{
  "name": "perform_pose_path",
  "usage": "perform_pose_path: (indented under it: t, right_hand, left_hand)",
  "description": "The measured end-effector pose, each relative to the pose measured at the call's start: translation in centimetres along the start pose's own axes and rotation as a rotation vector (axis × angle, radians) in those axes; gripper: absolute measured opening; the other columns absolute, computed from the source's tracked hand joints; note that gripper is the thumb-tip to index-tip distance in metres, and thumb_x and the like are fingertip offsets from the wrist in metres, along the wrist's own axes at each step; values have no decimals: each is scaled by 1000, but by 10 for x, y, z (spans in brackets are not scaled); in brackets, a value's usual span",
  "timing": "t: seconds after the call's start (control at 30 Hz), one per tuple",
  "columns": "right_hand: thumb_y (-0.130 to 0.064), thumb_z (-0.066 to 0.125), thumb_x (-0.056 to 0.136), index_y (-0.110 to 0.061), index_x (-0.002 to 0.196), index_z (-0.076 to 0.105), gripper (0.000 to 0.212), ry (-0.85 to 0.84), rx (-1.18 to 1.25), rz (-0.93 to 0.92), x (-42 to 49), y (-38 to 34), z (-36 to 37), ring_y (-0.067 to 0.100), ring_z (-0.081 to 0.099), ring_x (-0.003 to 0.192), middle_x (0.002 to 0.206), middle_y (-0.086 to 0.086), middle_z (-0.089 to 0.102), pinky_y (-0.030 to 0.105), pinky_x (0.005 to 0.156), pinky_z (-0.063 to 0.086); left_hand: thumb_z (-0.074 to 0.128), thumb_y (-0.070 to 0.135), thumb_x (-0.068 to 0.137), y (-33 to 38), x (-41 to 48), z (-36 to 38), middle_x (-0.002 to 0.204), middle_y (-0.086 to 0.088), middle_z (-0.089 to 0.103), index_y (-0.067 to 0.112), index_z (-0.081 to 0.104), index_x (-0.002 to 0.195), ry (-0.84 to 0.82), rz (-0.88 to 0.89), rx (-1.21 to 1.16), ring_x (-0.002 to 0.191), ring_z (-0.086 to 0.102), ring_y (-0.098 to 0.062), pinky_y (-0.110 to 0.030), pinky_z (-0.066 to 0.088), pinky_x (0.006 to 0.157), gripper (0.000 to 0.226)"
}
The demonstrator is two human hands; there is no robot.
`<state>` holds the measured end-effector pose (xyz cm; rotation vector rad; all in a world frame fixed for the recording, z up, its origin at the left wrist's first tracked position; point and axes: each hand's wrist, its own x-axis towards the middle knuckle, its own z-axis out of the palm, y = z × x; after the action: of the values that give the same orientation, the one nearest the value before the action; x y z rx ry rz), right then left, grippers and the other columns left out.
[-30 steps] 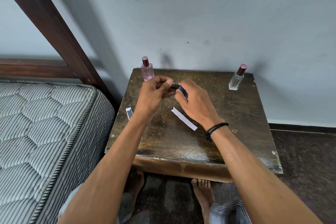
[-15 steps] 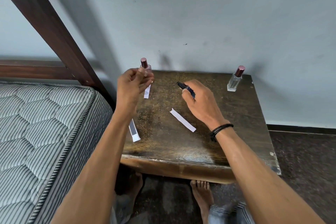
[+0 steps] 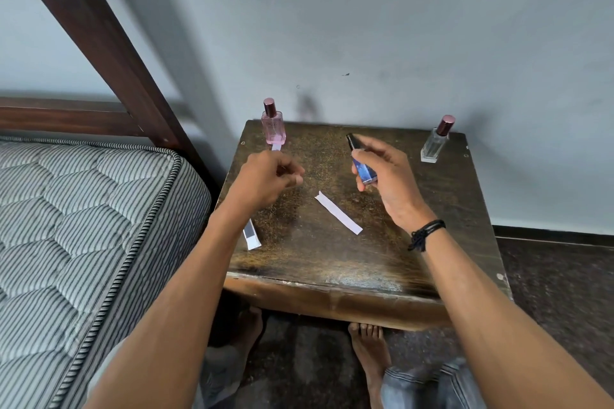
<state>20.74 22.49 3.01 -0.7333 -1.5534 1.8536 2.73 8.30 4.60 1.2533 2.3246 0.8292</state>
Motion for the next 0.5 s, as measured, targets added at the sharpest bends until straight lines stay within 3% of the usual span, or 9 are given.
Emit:
perform_pose_path:
  t: [0.1, 0.2, 0.33, 0.5]
  right_hand:
    - [-7, 67, 95, -28, 131, 66, 41, -47, -34, -41, -5, 1, -10, 31, 53, 71, 76, 2, 60, 39, 59, 48]
    - [-8, 67, 96, -37, 131, 64, 46, -91, -24, -55, -9, 0, -15, 28, 50, 70, 76, 1, 53, 39, 60, 49]
    - [-5, 63, 97, -30, 130, 67, 42, -116, -50, -59, -12, -1, -17, 19, 52, 63, 75, -2, 51, 35, 61, 48]
    - [-6, 64, 97, -25, 131, 65, 39, -148, -133, -58, -14, -2, -16, 20, 54, 62, 77, 2, 52, 34, 63, 51]
  left_hand:
    - [80, 17, 85, -2, -5, 1, 93, 9, 75, 23, 79, 95, -58, 0, 47, 91, 67, -7, -27, 52, 90, 13]
    - [79, 15, 85, -4, -7, 2, 87, 12, 70, 24, 79, 98, -88, -12, 104, 87, 64, -7, -25, 49, 86, 15]
    - [79, 16, 86, -3, -7, 3, 92, 8, 70, 23, 79, 101, -94, -15, 143, 92, 65, -12, -30, 49, 89, 17]
    - [83, 16, 82, -3, -7, -2, 97, 6, 72, 25, 77, 102, -121, 5, 101, 92, 67, -12, -34, 53, 91, 23]
